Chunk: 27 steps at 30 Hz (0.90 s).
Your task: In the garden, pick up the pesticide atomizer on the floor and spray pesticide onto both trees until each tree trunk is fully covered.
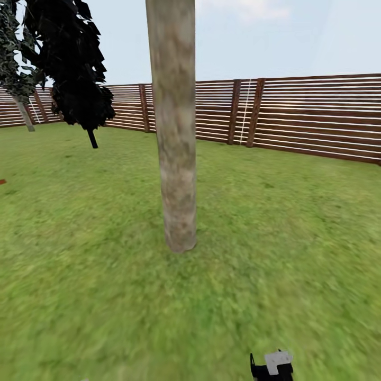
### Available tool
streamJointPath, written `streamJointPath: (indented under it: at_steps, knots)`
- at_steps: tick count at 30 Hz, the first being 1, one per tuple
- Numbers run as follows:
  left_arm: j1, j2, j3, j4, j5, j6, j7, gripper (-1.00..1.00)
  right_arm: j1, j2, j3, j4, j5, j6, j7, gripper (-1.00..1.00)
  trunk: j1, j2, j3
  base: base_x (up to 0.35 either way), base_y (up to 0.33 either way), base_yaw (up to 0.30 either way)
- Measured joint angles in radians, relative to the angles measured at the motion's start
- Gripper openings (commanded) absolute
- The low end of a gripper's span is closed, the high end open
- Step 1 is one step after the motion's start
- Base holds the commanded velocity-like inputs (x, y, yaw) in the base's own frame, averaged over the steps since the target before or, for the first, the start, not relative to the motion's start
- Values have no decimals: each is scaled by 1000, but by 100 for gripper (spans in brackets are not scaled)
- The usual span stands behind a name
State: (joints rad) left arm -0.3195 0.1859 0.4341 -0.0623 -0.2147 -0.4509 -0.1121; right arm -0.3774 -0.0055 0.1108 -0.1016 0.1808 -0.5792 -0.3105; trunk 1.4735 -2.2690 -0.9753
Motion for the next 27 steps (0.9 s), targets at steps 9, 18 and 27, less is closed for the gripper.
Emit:
streamJointPath:
  at_steps: [9, 18, 27]
  knots:
    - [-12, -9, -156, -138, -185, 1, -25, -100, -18, -9, 6, -229, 191, 12, 243, 100, 0, 0, 0, 292, -137, 0]
    - [-65, 5, -231, -214, -292, 70, -476, -100, -151, 3, 5, -263, 398, 152, 710, 100, 0, 0, 0, 128, -76, 0]
    - [-171, 2, -232, -347, -612, 250, -902, -100, -173, 8, 6, -348, 404, 180, 1119, 100, 0, 0, 0, 0, 0, 0]
